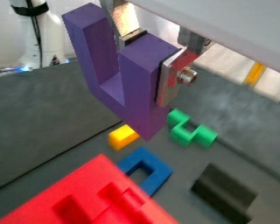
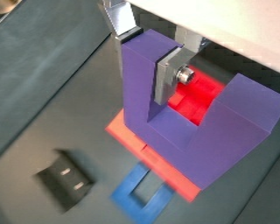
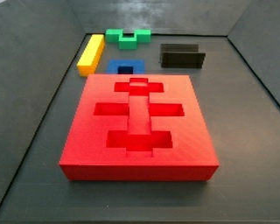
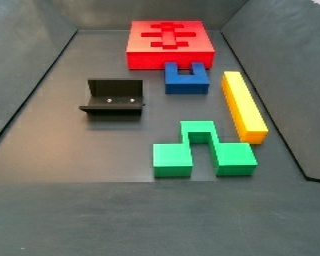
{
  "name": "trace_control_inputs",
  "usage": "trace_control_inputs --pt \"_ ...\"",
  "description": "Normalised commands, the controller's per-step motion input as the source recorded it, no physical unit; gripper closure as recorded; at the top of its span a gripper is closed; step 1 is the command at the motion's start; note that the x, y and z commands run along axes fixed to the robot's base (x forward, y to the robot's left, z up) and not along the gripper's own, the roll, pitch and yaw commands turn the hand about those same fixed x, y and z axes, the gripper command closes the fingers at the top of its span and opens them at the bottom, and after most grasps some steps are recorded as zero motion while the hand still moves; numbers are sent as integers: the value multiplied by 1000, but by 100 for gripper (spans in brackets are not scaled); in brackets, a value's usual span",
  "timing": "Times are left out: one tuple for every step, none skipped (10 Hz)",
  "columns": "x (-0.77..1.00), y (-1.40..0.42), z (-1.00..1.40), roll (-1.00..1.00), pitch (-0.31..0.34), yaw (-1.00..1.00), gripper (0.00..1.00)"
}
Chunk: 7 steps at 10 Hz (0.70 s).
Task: Pick up the purple object. Move up. Place the purple object on the fixture. Regrasp the purple object. Move to above the board. Insert the purple object.
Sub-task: Move to above the board, then insert the purple object.
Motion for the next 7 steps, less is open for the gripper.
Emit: trace_control_inputs --pt "-112 -62 32 -1000 -22 47 100" --pt "-102 -21 3 -948 -60 42 100" --pt "-89 18 3 -741 -74 28 100" --pt "-90 29 13 -525 -79 17 100" --pt "-72 20 0 -292 -75 3 100" --pt "54 0 0 0 0 0 100" --pt "274 -97 -220 -11 -16 3 100"
